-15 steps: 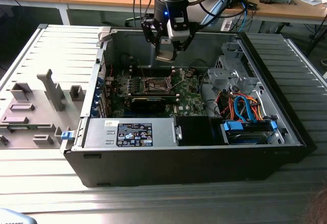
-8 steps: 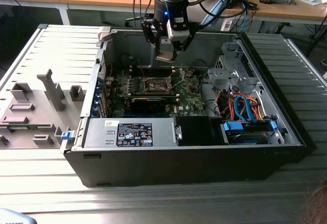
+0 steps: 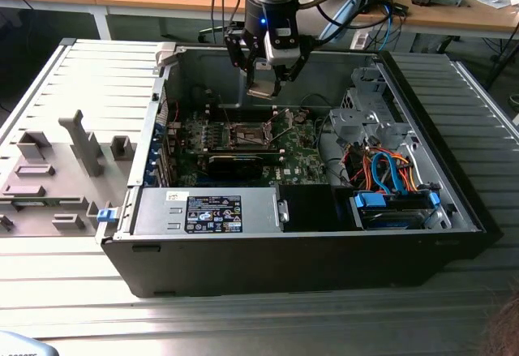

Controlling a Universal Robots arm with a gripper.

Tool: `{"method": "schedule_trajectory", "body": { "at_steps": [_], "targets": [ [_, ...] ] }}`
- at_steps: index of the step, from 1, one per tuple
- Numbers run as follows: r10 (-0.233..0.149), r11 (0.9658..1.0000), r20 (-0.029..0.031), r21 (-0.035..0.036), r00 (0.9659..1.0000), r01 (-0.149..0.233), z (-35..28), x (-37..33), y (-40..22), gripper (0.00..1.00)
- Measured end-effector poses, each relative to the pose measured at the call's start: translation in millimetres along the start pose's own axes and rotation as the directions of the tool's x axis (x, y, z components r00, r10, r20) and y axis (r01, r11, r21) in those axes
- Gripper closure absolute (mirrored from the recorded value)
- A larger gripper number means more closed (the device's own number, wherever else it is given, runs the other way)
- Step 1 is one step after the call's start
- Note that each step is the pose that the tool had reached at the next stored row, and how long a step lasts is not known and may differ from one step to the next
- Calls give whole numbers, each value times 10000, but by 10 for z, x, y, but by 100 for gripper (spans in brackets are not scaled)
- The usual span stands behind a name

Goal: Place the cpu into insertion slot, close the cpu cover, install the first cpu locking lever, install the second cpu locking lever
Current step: 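Place the cpu into insertion slot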

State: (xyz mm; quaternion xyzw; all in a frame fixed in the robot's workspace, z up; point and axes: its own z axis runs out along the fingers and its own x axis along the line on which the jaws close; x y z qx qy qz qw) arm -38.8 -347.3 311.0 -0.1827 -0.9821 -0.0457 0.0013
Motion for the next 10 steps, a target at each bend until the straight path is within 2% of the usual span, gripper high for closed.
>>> {"method": "schedule_trajectory", "body": {
  "at_steps": [10],
  "targets": [
    [107, 9999, 9, -1, 9999, -107, 2, 0, 0, 46]
  ]
}}
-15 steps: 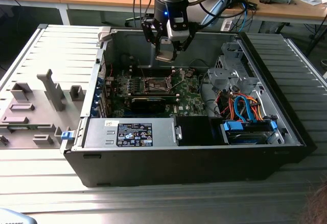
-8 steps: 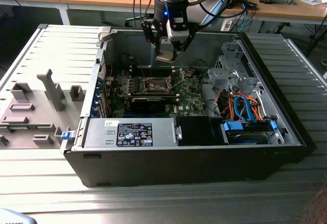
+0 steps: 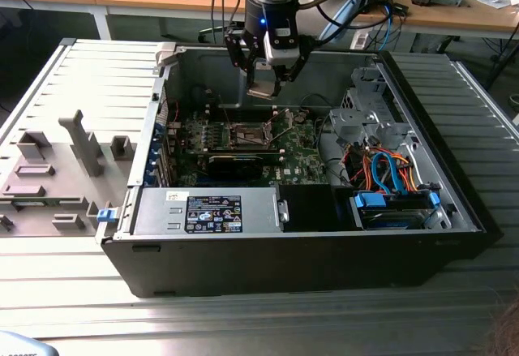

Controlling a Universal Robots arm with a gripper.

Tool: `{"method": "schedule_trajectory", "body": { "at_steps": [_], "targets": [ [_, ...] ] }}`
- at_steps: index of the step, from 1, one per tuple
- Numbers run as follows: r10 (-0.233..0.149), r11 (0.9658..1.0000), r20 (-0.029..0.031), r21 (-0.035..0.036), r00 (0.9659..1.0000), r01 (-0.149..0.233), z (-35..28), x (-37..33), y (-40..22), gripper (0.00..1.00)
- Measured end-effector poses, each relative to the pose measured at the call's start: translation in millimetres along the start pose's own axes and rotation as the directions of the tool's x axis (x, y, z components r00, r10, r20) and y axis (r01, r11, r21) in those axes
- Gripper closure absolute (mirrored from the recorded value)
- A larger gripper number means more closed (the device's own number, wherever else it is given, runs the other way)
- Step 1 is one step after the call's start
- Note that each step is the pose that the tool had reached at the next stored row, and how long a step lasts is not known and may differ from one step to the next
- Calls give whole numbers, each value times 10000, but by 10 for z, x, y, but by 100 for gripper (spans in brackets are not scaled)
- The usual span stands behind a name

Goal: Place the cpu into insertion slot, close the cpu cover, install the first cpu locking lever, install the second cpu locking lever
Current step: 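Place the cpu into insertion slot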

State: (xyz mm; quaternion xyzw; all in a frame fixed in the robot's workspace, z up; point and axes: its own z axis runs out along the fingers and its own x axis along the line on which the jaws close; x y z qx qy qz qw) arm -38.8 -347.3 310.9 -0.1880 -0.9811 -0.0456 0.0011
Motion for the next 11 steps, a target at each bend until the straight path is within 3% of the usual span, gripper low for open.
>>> {"method": "schedule_trajectory", "body": {
  "at_steps": [11],
  "targets": [
    [118, 9999, 11, -2, 9999, -118, 2, 0, 0, 46]
  ]
}}
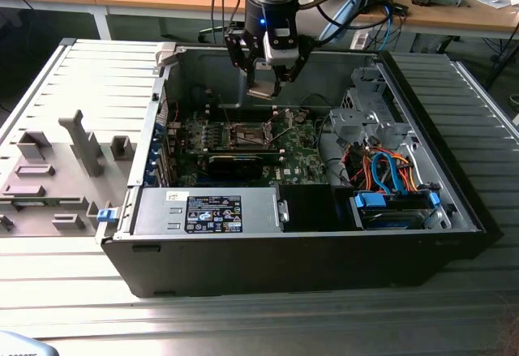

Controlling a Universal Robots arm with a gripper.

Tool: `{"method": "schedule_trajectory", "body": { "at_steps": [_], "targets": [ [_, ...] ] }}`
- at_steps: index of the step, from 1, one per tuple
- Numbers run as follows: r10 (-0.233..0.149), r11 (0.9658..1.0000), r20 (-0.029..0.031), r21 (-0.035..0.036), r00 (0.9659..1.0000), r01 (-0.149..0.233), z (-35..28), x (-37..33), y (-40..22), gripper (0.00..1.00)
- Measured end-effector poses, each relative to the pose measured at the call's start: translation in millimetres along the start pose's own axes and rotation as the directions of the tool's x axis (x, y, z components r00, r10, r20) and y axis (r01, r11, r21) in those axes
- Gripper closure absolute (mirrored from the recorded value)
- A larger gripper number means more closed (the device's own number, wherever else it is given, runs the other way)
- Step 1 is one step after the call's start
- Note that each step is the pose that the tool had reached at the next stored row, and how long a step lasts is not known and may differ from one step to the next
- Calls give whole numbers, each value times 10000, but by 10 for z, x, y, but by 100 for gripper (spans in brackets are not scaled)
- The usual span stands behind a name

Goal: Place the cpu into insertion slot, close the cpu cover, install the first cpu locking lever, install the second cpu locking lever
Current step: 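Place the cpu into insertion slot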

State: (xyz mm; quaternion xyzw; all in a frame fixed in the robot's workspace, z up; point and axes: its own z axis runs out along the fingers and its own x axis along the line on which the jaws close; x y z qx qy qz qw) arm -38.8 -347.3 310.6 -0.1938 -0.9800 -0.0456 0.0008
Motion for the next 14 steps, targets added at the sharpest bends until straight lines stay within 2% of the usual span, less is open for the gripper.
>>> {"method": "schedule_trajectory", "body": {
  "at_steps": [14],
  "targets": [
    [196, 9998, 17, -4, 9998, -196, 2, 0, 0, 46]
  ]
}}
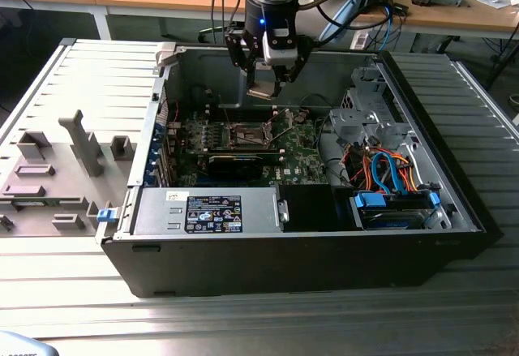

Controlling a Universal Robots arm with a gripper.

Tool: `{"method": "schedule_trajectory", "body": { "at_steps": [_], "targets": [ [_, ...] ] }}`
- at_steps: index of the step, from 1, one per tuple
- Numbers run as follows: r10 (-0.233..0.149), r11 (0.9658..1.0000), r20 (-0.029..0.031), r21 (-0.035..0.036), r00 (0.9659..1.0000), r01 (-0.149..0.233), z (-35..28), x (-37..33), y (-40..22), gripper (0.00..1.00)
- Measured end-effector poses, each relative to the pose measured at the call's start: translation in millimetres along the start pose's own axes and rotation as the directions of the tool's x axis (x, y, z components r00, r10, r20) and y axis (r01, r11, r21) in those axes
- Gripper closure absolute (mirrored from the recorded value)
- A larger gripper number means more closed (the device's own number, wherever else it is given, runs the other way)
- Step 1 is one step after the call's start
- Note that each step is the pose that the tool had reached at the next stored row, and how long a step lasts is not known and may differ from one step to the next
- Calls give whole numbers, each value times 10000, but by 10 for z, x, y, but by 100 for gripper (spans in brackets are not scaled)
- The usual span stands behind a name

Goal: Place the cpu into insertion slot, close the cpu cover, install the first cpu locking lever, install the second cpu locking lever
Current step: 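Place the cpu into insertion slot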

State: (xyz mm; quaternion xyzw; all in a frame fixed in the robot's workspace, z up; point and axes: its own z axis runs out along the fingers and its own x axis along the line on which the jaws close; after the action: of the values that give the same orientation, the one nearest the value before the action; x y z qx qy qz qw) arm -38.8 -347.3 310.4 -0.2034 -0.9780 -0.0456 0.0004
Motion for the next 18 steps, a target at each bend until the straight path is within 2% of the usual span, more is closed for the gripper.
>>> {"method": "schedule_trajectory", "body": {
  "at_steps": [18],
  "targets": [
    [249, 9997, 22, -5, 9997, -249, 2, 0, 0, 46]
  ]
}}
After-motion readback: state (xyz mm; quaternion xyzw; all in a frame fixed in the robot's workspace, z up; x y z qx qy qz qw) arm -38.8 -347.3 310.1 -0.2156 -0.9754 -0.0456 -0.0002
